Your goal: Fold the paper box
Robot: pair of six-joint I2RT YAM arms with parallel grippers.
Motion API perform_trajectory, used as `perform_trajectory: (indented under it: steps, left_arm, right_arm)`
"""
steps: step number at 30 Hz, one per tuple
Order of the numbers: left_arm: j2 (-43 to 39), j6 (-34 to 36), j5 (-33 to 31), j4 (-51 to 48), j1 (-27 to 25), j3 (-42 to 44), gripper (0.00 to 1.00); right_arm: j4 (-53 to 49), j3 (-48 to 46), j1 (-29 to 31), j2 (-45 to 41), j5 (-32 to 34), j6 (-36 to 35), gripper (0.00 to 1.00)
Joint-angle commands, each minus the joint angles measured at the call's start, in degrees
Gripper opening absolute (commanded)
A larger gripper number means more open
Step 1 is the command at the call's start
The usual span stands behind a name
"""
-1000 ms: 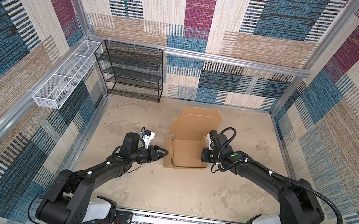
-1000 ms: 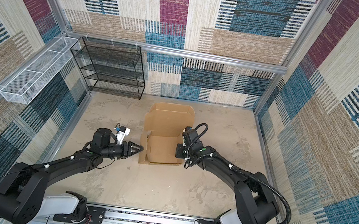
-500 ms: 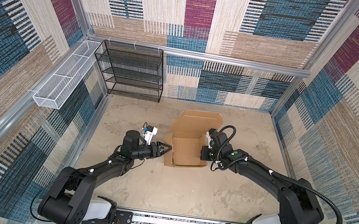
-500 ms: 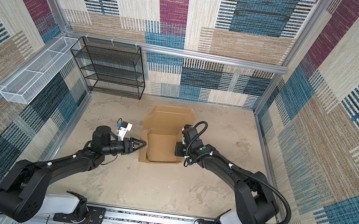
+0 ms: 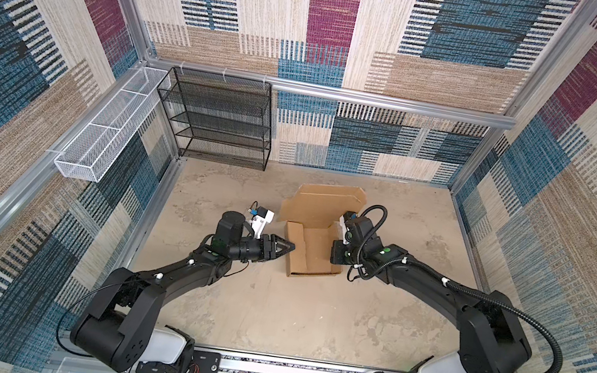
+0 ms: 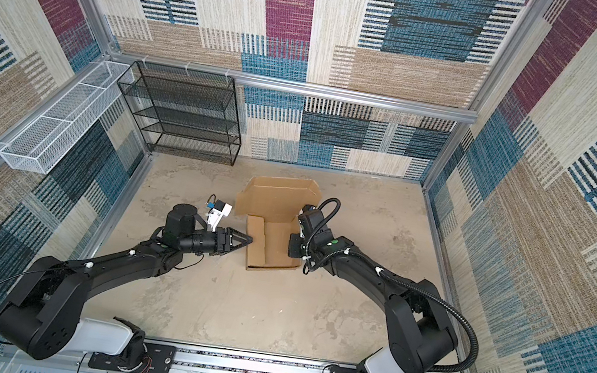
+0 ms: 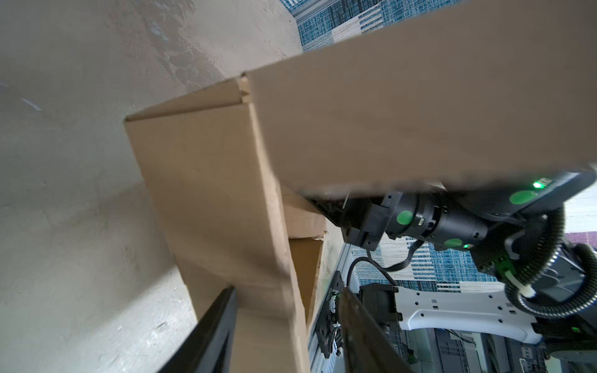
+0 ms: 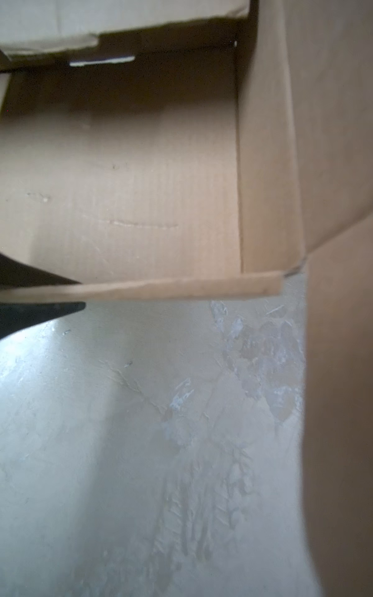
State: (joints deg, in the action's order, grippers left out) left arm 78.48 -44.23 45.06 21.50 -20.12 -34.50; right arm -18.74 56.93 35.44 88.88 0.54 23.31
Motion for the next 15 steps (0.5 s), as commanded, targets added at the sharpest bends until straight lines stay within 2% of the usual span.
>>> perform_trajectory:
  steps: [1,11,15]
  left_arm:
    - [-0.3,5.6,-2.1,-9.2,-0.7,-2.4,0.54]
    - [-1.0,16.2,-11.2,-30.7,-2.1,-10.1,0.52]
    - [0.2,19.2,-16.7,-37.8,-2.8,-13.7,0.52]
  right_arm:
    - [-0.2,1.5,0.8,0.5,1.4,0.2,0.00]
    - [-2.3,4.6,3.4,1.3,4.6,0.2,0.00]
    - [-2.4,5.1,3.8,1.2,4.9,0.5,0.00]
